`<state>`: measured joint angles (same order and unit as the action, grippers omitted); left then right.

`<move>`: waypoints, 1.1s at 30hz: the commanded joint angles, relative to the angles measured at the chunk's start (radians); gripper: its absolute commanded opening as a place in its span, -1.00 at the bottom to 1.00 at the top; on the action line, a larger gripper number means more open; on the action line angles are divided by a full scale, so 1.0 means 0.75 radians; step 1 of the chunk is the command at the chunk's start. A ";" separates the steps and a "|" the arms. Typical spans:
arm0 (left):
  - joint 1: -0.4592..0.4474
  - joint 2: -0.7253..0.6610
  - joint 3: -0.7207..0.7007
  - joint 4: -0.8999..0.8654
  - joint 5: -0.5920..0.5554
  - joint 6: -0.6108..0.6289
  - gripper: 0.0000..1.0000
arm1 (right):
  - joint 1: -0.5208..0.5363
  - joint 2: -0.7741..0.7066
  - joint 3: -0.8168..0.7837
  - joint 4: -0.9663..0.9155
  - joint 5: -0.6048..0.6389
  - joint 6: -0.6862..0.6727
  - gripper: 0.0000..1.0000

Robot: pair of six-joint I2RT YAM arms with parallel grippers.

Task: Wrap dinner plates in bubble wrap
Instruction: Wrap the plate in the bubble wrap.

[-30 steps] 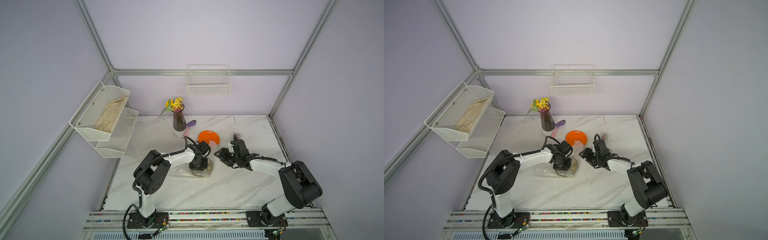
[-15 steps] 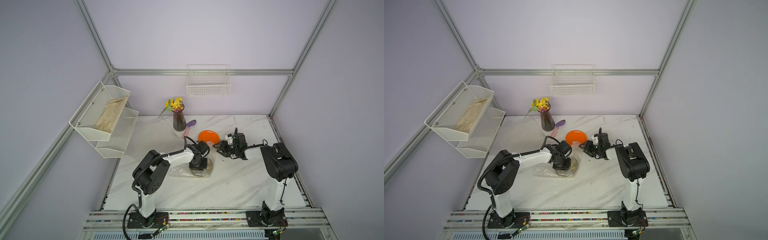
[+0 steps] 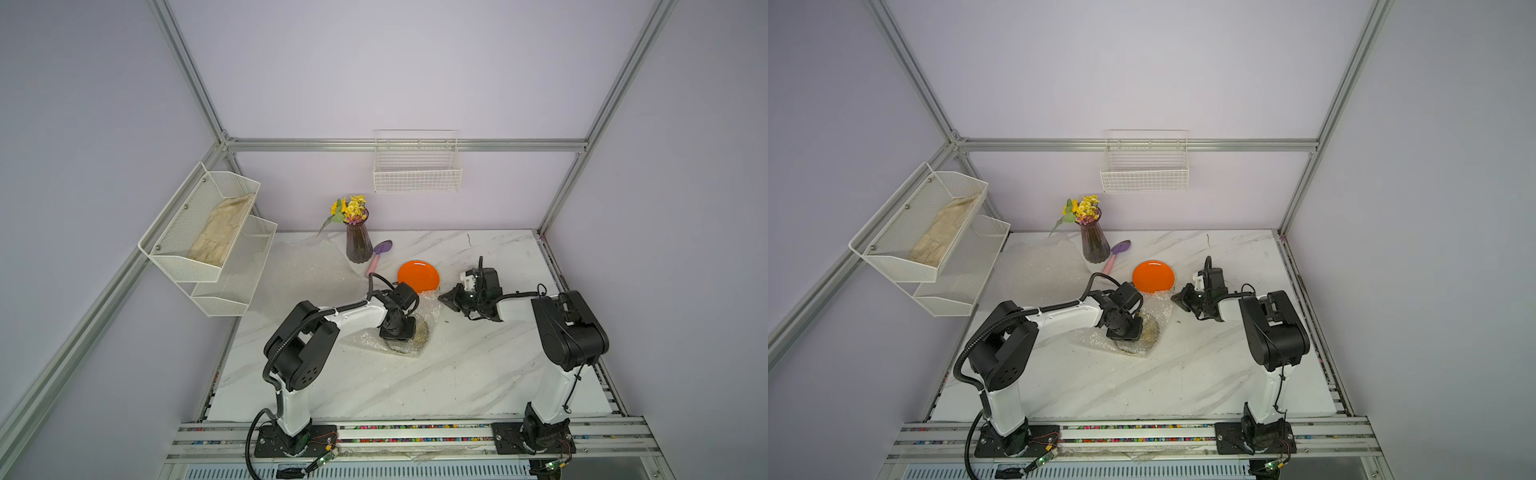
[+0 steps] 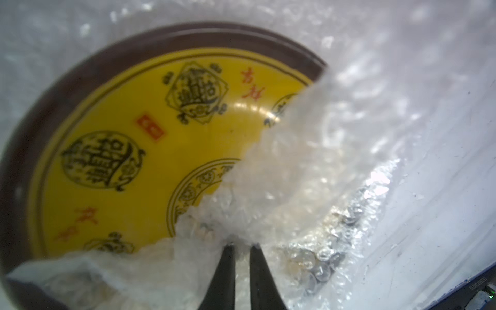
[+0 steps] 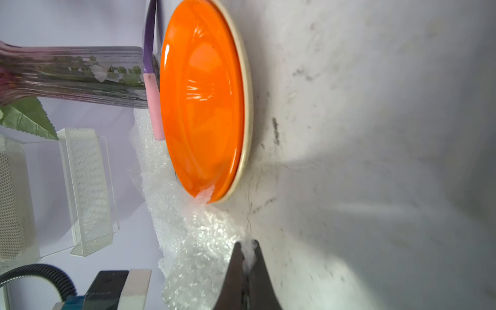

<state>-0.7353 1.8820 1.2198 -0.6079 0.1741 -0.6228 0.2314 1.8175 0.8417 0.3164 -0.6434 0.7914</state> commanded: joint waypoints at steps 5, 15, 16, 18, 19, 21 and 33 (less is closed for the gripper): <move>-0.055 0.108 -0.051 -0.062 0.081 0.056 -0.74 | -0.073 -0.355 -0.164 -0.366 0.215 -0.150 -1.00; -0.058 0.148 -0.025 -0.035 0.094 0.090 -0.76 | 0.212 -0.639 -0.247 -0.378 0.158 0.005 -1.00; -0.059 0.148 -0.025 -0.033 0.095 0.090 -0.76 | 0.266 -0.624 -0.267 -0.326 0.156 0.050 -1.00; -0.057 0.147 -0.025 -0.028 0.095 0.090 -0.77 | 0.365 -0.599 -0.292 -0.233 0.173 0.125 -1.00; -0.058 0.144 -0.027 -0.023 0.091 0.088 -0.77 | 0.414 -0.545 -0.299 -0.191 0.187 0.156 -1.00; -0.059 0.134 -0.036 -0.013 0.091 0.080 -0.77 | 0.491 -0.485 -0.304 -0.122 0.211 0.201 -1.00; -0.044 -0.126 -0.055 -0.048 -0.038 0.016 -0.61 | 0.602 -0.251 -0.320 -0.163 0.437 0.286 -1.00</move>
<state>-0.7731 1.8637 1.2018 -0.5556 0.2249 -0.5938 0.6701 1.5936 0.6106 0.2562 -0.3721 0.9722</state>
